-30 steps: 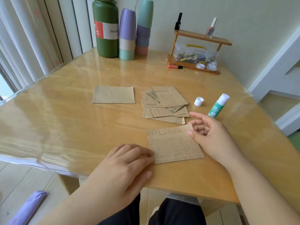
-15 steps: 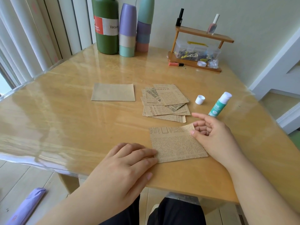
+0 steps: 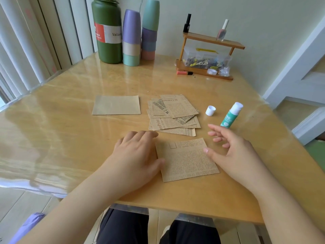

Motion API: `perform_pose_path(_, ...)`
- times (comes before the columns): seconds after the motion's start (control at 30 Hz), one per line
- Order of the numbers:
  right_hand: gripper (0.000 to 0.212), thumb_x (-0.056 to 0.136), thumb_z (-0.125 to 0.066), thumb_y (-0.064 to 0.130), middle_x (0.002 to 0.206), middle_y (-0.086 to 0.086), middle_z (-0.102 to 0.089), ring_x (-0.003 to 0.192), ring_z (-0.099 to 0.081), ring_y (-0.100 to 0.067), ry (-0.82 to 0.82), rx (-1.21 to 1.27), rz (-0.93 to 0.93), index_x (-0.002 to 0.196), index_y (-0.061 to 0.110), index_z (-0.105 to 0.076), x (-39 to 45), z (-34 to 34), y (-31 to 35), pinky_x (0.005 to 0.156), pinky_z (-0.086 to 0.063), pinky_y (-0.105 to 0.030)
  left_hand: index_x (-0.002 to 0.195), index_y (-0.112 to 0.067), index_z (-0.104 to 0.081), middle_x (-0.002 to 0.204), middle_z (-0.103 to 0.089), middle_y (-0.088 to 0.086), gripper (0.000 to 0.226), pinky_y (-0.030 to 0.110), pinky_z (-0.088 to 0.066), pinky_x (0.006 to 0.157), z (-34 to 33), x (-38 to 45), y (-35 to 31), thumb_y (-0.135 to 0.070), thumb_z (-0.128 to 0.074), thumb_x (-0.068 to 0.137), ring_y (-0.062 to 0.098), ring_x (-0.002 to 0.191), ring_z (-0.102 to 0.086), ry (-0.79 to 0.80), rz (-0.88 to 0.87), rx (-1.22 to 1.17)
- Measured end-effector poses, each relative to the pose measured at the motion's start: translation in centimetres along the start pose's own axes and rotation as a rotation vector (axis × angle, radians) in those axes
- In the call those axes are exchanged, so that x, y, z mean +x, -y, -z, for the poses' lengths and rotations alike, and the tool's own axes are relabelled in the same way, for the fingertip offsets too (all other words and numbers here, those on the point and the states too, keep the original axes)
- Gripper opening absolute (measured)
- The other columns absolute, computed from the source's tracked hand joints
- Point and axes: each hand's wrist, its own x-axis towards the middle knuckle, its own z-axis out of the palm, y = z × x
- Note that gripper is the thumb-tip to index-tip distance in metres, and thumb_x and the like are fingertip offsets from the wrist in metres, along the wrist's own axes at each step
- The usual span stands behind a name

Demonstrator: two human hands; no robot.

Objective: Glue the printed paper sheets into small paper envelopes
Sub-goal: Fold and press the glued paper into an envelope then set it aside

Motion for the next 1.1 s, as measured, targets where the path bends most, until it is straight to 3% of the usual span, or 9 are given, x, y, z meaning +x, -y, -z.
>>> perform_pose_path(0.17, 0.067, 0.076, -0.076, 0.026, 0.116, 0.023, -0.052, 0.105, -0.046, 0.012, 0.05, -0.052, -0.017, 0.132, 0.041, -0.043, -1.7, 0.4, -0.4, 0.081, -0.033, 0.001, 0.144, -0.032, -0.013, 0.14, -0.028, -0.016, 0.079, 0.033, -0.01, 0.112, -0.3, 1.5, -1.2, -0.064, -0.048, 0.081, 0.01, 0.132, -0.017, 0.097, -0.013, 0.099)
perform_pose_path(0.43, 0.069, 0.075, -0.077, 0.02, 0.114, 0.022, -0.055, 0.102, -0.052, 0.008, 0.022, 0.043, -0.034, 0.134, 0.036, -0.045, -2.3, 0.1, -0.9, 0.083, -0.038, -0.002, 0.142, -0.037, -0.013, 0.131, -0.034, -0.017, 0.081, 0.036, -0.017, 0.111, -0.5, 2.0, -1.6, -0.055, -0.06, 0.079, 0.01, 0.125, -0.026, 0.103, -0.004, -0.006)
perform_pose_path(0.5, 0.07, 0.074, -0.078, 0.019, 0.115, 0.02, -0.056, 0.101, -0.055, 0.005, 0.019, 0.097, -0.054, 0.134, 0.037, -0.045, -2.2, 0.0, -0.9, 0.086, -0.043, -0.008, 0.142, -0.04, -0.012, 0.125, -0.031, -0.019, 0.082, 0.034, -0.021, 0.108, -0.5, 1.8, -1.5, -0.048, -0.064, 0.079, 0.006, 0.115, -0.03, 0.088, -0.021, -0.098)
perform_pose_path(0.6, 0.071, 0.074, -0.078, 0.016, 0.118, 0.017, -0.056, 0.102, -0.057, 0.0, 0.007, 0.198, -0.099, 0.133, 0.037, -0.045, -2.1, -0.1, -1.0, 0.088, -0.048, -0.018, 0.139, -0.045, -0.016, 0.117, -0.027, -0.021, 0.082, 0.01, -0.034, 0.086, -0.6, 1.2, -1.5, -0.035, -0.071, 0.079, -0.01, 0.091, -0.037, 0.033, -0.079, -0.283)
perform_pose_path(0.7, 0.073, 0.074, -0.078, 0.014, 0.12, 0.016, -0.055, 0.103, -0.058, -0.002, 0.007, 0.245, -0.127, 0.133, 0.038, -0.044, -2.1, -0.2, -1.1, 0.087, -0.048, -0.019, 0.137, -0.046, -0.023, 0.112, -0.029, -0.025, 0.081, -0.001, -0.033, 0.077, -1.3, 1.0, -1.3, -0.018, -0.072, 0.079, -0.023, 0.095, -0.036, -0.04, -0.122, -0.372)
perform_pose_path(0.83, 0.076, 0.075, -0.076, 0.014, 0.118, 0.014, -0.057, 0.104, -0.059, -0.003, 0.032, 0.4, -0.183, 0.135, 0.04, -0.037, -1.9, -0.3, -1.0, 0.089, -0.048, -0.021, 0.128, -0.054, -0.034, 0.106, -0.038, -0.028, 0.081, 0.007, -0.037, 0.081, -1.6, 0.9, -0.9, -0.001, -0.069, 0.077, 0.002, 0.089, -0.049, -0.16, -0.101, -0.53)
perform_pose_path(0.93, 0.071, 0.071, -0.077, 0.024, 0.113, 0.009, -0.063, 0.105, -0.061, -0.006, 0.06, 0.569, -0.244, 0.132, 0.032, -0.042, -1.5, -0.1, -0.3, 0.09, -0.047, -0.022, 0.123, -0.05, -0.046, 0.101, -0.048, -0.02, 0.081, 0.022, -0.044, 0.084, -1.3, 1.1, -0.6, 0.01, -0.069, 0.074, 0.012, 0.077, -0.054, -0.182, -0.042, -0.803)
perform_pose_path(1.0, 0.058, 0.064, -0.074, 0.032, 0.105, 0.002, -0.071, 0.101, -0.066, -0.012, 0.099, 0.652, -0.202, 0.119, 0.021, -0.057, -1.3, 0.1, 0.7, 0.089, -0.049, -0.023, 0.121, -0.039, -0.053, 0.098, -0.053, -0.012, 0.075, 0.029, -0.05, 0.08, -0.9, 1.2, -0.8, 0.017, -0.067, 0.072, 0.017, 0.077, -0.056, -0.168, 0.006, -1.02)
perform_pose_path(1.1, 0.031, 0.068, -0.069, 0.031, 0.095, 0.002, -0.075, 0.092, -0.068, -0.011, 0.091, 0.692, -0.098, 0.094, 0.016, -0.07, -1.3, 0.2, 2.3, 0.084, -0.051, -0.023, 0.111, -0.024, -0.061, 0.094, -0.059, -0.001, 0.057, 0.024, -0.054, 0.075, 0.0, 1.1, -1.1, 0.014, -0.067, 0.07, 0.012, 0.08, -0.061, -0.17, 0.046, -1.219)
